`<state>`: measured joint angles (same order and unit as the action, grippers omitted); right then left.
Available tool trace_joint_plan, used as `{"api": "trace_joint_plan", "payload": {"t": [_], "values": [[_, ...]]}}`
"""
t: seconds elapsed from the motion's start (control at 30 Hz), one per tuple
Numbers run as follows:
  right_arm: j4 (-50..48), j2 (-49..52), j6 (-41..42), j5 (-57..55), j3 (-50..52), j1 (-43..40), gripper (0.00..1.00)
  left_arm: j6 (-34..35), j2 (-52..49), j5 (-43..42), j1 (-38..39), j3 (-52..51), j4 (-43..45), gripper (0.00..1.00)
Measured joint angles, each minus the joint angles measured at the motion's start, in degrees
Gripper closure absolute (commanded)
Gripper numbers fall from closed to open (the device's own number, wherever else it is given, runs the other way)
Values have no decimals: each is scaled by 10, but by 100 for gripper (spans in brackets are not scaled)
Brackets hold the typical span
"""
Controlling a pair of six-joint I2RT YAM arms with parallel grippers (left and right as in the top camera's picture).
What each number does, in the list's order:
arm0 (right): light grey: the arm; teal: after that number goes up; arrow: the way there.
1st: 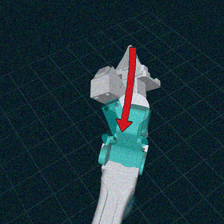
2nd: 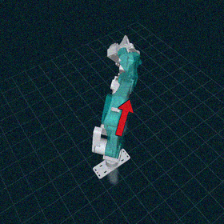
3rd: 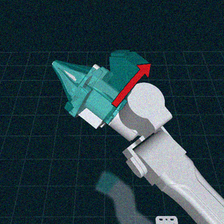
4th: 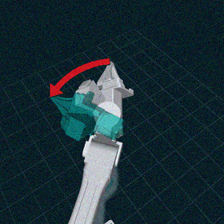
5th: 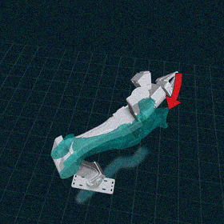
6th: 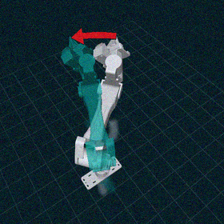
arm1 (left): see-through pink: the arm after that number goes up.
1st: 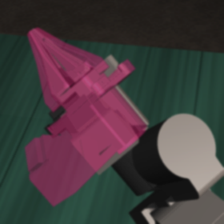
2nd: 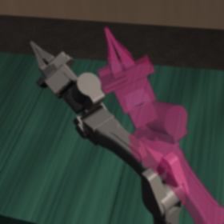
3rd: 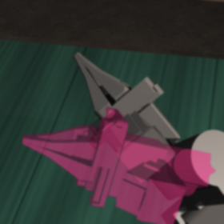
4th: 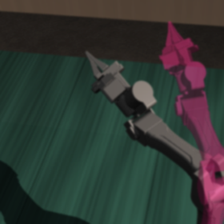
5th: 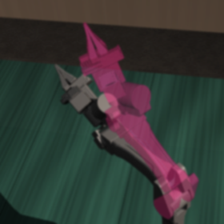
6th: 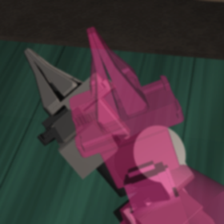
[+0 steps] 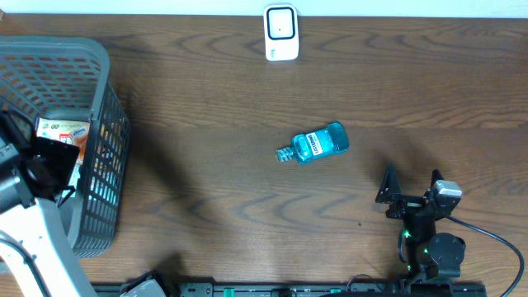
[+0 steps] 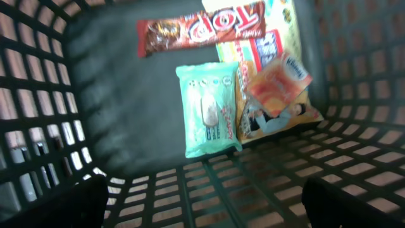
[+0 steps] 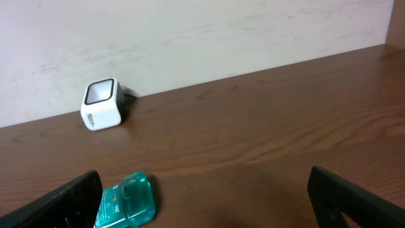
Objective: Scan the item barcode
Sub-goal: 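Reach into the basket and grasp the mint-green wipes pack with left gripper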
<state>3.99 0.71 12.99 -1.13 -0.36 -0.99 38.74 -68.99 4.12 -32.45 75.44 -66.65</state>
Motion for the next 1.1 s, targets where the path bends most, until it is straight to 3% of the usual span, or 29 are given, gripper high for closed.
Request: {"api": "trace_joint_plan", "payload": {"t": [0.37, 0.73, 1.1], "values": [[0, 0, 0, 0, 0, 0, 1, 0, -83, -23, -1, -33, 30, 2], [0, 0, 0, 0, 0, 0, 1, 1, -86, -68, -6, -117, 114, 3], [0, 0, 0, 0, 0, 0, 1, 2, -86, -77, -46, -143, 117, 2]]}}
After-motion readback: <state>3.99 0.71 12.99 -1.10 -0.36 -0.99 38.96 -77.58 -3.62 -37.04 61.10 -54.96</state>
